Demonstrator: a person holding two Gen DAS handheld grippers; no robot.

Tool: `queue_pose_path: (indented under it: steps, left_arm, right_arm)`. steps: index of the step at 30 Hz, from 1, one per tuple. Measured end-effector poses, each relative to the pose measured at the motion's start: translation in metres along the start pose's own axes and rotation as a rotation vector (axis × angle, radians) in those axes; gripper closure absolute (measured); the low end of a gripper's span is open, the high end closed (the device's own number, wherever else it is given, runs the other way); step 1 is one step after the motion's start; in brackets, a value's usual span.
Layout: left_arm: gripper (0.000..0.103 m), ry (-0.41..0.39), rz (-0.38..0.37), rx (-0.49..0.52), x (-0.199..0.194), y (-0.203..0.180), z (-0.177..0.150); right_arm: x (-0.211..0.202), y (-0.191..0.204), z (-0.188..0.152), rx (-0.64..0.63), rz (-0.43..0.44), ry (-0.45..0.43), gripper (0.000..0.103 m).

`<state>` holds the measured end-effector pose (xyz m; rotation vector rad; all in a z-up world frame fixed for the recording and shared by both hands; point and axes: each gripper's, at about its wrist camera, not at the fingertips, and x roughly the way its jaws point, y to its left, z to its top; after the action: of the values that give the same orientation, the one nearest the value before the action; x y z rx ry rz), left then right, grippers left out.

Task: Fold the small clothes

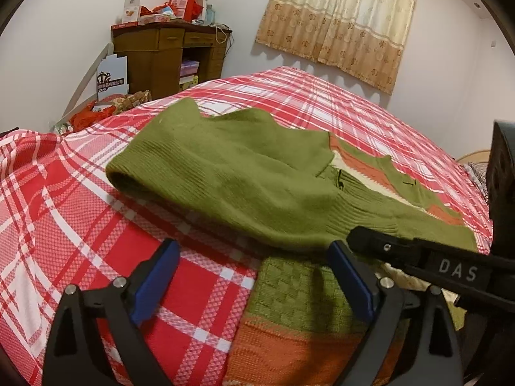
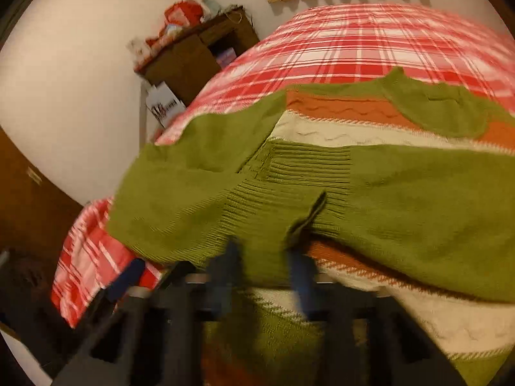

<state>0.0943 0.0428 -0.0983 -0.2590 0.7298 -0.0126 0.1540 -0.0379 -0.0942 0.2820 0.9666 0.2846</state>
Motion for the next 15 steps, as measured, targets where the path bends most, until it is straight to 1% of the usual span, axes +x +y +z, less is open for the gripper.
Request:
queue_pose_path:
  steps: [1,3,5,6,8,9,10,11,13,14,15]
  left_arm:
    - [0.007,0.001,0.005,0.004,0.000,-0.001,0.000]
    - [0.007,0.002,0.015,0.012,0.001,-0.003,0.000]
    - [0.007,0.004,0.022,0.017,0.001,-0.004,0.000]
    - [0.007,0.004,0.022,0.017,0.001,-0.003,0.000]
    - [0.006,0.006,0.017,0.014,0.001,-0.003,0.001]
    - [0.006,0.006,0.017,0.014,0.002,-0.003,0.000]
    - [0.006,0.006,0.018,0.014,0.002,-0.004,0.000]
    - [0.006,0.007,0.020,0.017,0.002,-0.005,0.000]
    - [0.006,0.008,0.023,0.019,0.002,-0.005,0.000]
    - [0.006,0.008,0.022,0.018,0.002,-0.005,-0.001]
    - [0.005,0.007,0.022,0.017,0.003,-0.004,-0.001]
  right_arm:
    - [0.000,0.003,0.001,-0.010,0.003,0.003,0.090]
    - [-0.012,0.014,0.007,-0.071,-0.015,-0.028,0.090]
    - [-0.036,0.028,0.017,-0.147,-0.047,-0.103,0.091]
    - [-0.047,0.030,0.020,-0.163,-0.053,-0.131,0.094]
    - [-0.074,0.033,0.031,-0.200,-0.102,-0.207,0.096]
    - [-0.092,0.029,0.036,-0.220,-0.149,-0.251,0.096]
    - [-0.103,0.023,0.040,-0.229,-0.182,-0.275,0.096]
    - [-0.112,0.017,0.042,-0.234,-0.212,-0.290,0.096]
    - [-0.132,-0.012,0.045,-0.225,-0.312,-0.310,0.096]
    - [-0.138,-0.026,0.045,-0.198,-0.331,-0.304,0.096]
    - [-0.143,-0.044,0.044,-0.142,-0.322,-0.294,0.096]
